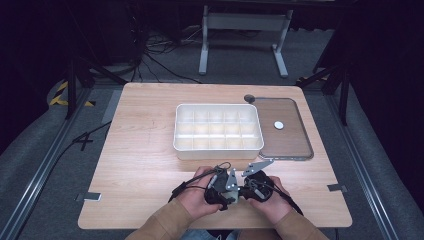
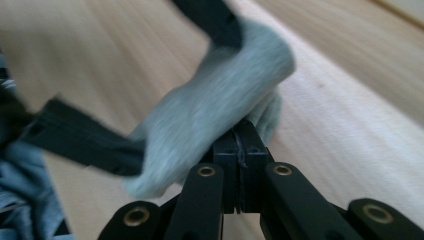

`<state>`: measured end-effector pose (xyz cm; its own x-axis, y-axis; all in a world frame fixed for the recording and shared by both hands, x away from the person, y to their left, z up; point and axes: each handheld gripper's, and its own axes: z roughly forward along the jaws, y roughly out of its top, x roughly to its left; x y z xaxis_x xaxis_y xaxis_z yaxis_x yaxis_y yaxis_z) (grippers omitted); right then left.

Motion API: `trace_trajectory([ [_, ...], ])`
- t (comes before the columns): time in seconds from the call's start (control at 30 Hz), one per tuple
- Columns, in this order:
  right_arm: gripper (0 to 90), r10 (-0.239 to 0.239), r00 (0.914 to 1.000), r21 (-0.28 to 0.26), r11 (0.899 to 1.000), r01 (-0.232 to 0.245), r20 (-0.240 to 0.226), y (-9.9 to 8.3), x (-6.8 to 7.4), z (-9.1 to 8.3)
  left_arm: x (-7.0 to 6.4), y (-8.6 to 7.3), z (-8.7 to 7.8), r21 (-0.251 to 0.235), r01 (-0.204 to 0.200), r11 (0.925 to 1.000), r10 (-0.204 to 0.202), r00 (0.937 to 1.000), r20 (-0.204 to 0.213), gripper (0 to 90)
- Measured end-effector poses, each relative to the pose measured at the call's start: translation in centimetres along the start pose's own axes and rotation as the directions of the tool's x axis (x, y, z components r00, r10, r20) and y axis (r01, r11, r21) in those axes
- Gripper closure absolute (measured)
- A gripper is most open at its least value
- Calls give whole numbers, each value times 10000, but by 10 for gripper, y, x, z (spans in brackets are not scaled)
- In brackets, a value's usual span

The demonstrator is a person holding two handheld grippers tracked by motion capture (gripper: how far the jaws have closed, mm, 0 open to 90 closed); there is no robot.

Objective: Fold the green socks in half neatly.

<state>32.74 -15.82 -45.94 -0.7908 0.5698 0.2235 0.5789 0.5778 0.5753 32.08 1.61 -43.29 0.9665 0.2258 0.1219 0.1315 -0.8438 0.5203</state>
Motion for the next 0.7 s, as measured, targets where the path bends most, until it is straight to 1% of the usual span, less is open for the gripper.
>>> trace_trajectory([
  [0.03, 896, 84, 9999, -24, 10000, -84, -57, -1, 1, 0, 1, 0, 1, 34, -123, 9999, 123, 9999, 31, 333],
  [0.07, 896, 163, 9997, -16, 9999, -163, -156, -3, 2, 0, 0, -1, 2, 79, -38, 10000, 38, 10000, -9, 332],
  [0.1, 895, 135, 9998, -7, 9999, -135, -165, -3, 2, 0, 1, -1, 3, 117, -102, 9999, 102, 9999, 22, 330],
  [0.13, 895, 133, 9997, 11, 9999, -132, -202, -4, 3, -1, 1, 0, 4, 136, -330, 9994, 330, 9995, 6, 330],
  [0.17, 895, 88, 9998, -6, 10000, -89, -200, -4, 3, 0, 2, 0, 4, 131, -396, 9991, 396, 9992, 17, 330],
  [0.23, 895, 69, 9997, 2, 10000, -69, -227, -5, 3, 0, 1, 0, 5, 100, -394, 9992, 394, 9992, -27, 328],
  [0.3, 896, -116, 9996, 39, 9999, 117, -246, -6, 2, 0, 2, 0, 7, 89, -380, 9992, 379, 9992, 115, 324],
  [0.37, 895, -79, 9993, 33, 10000, 80, -353, -6, 1, 0, 3, 0, 7, 67, -493, 9988, 491, 9987, 163, 321],
  [0.4, 894, -167, 9992, 11, 9999, 168, -365, -7, 1, -1, 3, 0, 8, 69, -279, 9996, 277, 9992, 294, 321],
  [0.43, 888, -255, 9989, 25, 9997, 256, -389, -7, 1, -1, 3, -1, 8, 27, -277, 9996, 276, 9991, 313, 321],
  [0.47, 858, -408, 9985, 143, 9990, 413, -353, -7, 0, -3, 3, 0, 9, 56, -312, 9995, 311, 9990, 320, 323],
  [0.5, 822, -552, 9979, 218, 9982, 559, -328, -7, -1, -5, 5, 0, 9, 147, -593, 9981, 589, 9979, 285, 339],
  [0.53, 798, -575, 9979, 237, 9980, 581, -288, -6, -2, -9, 4, 0, 10, 122, -419, 9990, 415, 9986, 316, 360],
  [0.57, 795, -633, 9977, 200, 9978, 637, -228, -6, -4, -14, 4, 0, 11, 95, -351, 9993, 347, 9989, 313, 364],
  [0.63, 796, -540, 9984, -101, 9985, 539, -154, -6, -7, -24, 5, 1, 11, 51, -374, 9993, 373, 9991, 207, 366],
  [0.67, 789, -537, 9985, -204, 9984, 535, -122, -6, -8, -28, 6, 1, 11, 26, -393, 9992, 392, 9989, 251, 371],
  [0.7, 778, -604, 9981, -422, 9973, 600, -83, -6, -9, -34, 7, 2, 11, 71, -464, 9989, 461, 9985, 284, 374],
])
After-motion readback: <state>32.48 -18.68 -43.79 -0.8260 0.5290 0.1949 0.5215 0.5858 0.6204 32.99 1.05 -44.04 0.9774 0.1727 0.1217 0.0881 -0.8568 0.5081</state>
